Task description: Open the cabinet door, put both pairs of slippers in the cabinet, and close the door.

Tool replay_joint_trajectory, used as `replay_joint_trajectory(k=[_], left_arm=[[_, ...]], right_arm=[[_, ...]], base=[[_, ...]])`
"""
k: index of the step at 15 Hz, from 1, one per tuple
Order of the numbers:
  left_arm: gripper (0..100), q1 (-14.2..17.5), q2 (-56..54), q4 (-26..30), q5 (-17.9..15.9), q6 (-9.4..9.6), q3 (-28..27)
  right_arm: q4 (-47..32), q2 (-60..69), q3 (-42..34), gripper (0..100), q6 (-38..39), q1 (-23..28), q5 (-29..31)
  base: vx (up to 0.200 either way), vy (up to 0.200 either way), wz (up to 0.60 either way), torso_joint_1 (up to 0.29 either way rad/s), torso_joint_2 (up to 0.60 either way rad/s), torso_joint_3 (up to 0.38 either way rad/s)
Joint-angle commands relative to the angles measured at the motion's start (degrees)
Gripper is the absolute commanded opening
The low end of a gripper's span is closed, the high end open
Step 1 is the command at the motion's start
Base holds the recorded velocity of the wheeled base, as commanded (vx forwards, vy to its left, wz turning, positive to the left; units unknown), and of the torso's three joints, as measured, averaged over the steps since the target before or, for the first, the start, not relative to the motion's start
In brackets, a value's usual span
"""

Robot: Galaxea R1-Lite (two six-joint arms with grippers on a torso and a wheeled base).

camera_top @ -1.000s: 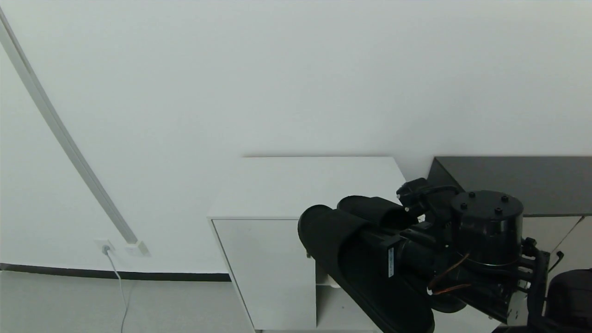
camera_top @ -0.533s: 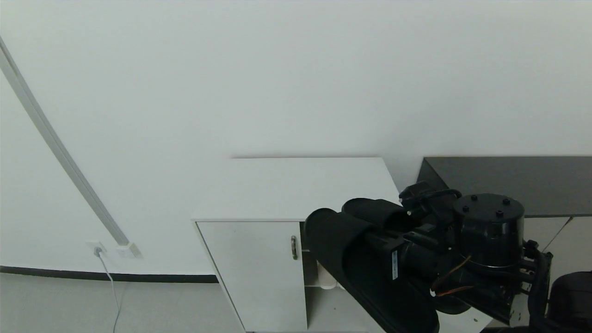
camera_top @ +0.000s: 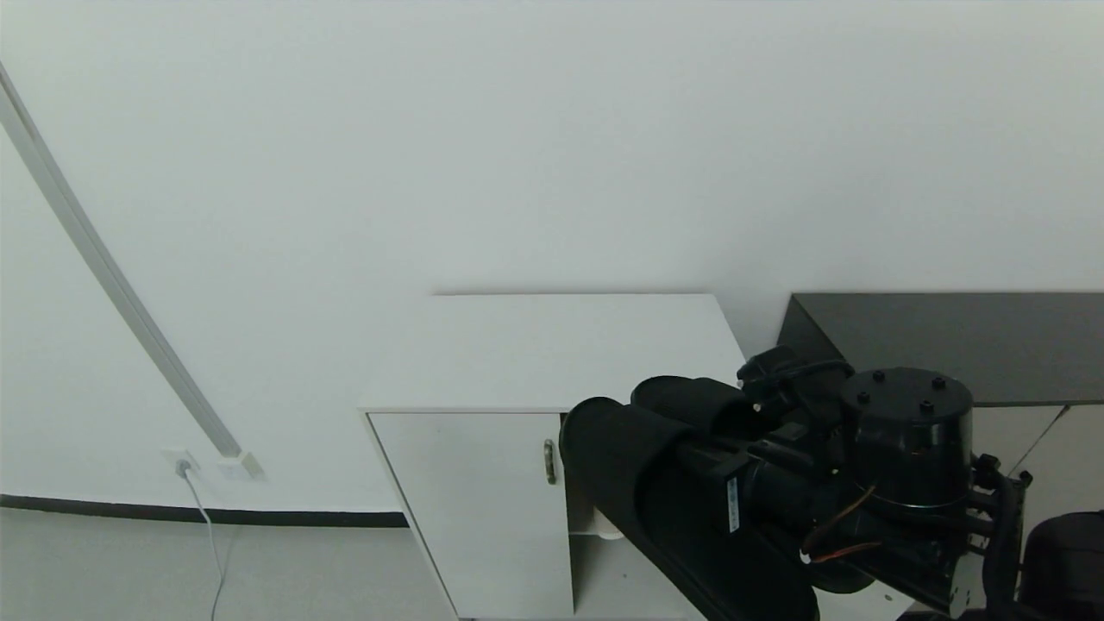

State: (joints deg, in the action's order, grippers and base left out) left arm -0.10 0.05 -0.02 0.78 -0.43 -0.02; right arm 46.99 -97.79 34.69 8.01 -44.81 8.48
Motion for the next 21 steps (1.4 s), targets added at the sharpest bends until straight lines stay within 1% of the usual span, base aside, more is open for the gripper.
replay_joint_trajectory(k=[1, 15, 21], left_arm=[[0, 0.0, 0.0, 0.0, 0.0, -0.01, 0.0], [0, 0.0, 0.0, 0.0, 0.0, -0.01, -0.1], [0, 0.0, 0.0, 0.0, 0.1, -0.1, -0.1]], right_arm=[[0.0, -0.1, -0.2, 0, 0.0, 0.0, 0.0], [2.3, -2.2, -0.9, 0, -0.1, 0.0, 0.4], [2.3, -3.1, -0.9, 0, -0.1, 0.0, 0.3]], base=[[0.0, 0.0, 0.0, -0.1, 0.21, 0.119], [0.0, 0.0, 0.0, -0.153, 0.36, 0.193], [0.0, 0.0, 0.0, -0.217, 0.51, 0.29]])
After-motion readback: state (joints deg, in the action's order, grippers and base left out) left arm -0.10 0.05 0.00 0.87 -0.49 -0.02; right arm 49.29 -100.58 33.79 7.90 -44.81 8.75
